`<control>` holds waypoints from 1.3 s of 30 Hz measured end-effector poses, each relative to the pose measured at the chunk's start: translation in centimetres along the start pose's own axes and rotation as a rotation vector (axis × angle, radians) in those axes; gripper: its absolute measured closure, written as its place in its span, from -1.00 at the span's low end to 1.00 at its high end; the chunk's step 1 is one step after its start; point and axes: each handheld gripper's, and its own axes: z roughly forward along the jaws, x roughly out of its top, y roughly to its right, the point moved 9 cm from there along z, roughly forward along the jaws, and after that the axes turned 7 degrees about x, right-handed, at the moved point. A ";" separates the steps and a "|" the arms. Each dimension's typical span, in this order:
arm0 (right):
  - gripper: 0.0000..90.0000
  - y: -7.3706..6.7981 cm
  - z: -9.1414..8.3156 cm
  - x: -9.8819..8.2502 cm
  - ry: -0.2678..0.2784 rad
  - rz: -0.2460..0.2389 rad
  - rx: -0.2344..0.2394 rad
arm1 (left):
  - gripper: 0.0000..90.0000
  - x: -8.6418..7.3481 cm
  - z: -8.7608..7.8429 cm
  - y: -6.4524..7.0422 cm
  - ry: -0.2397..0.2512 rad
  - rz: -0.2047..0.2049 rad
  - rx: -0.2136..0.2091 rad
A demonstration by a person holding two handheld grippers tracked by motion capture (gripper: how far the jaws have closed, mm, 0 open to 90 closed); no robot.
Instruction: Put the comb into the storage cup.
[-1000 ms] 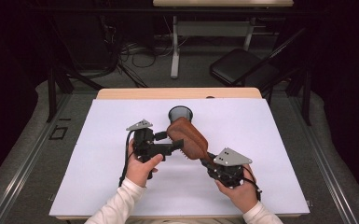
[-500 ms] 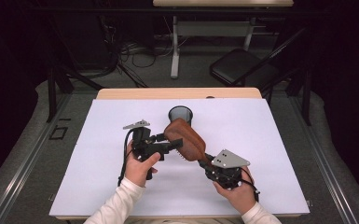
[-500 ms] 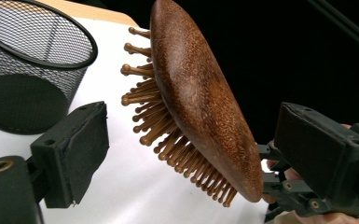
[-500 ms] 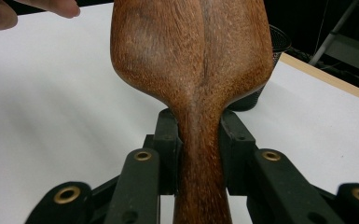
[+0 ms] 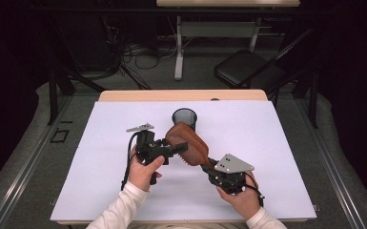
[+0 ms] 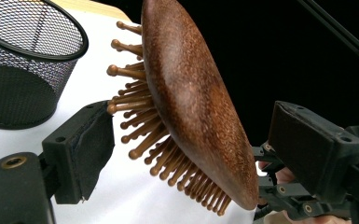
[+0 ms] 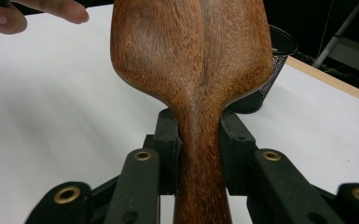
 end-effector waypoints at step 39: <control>0.59 -0.7 0.4 0.0 -0.001 -0.024 0.009 | -0.65 -0.5 0.5 0.2 -0.026 -0.007 -0.032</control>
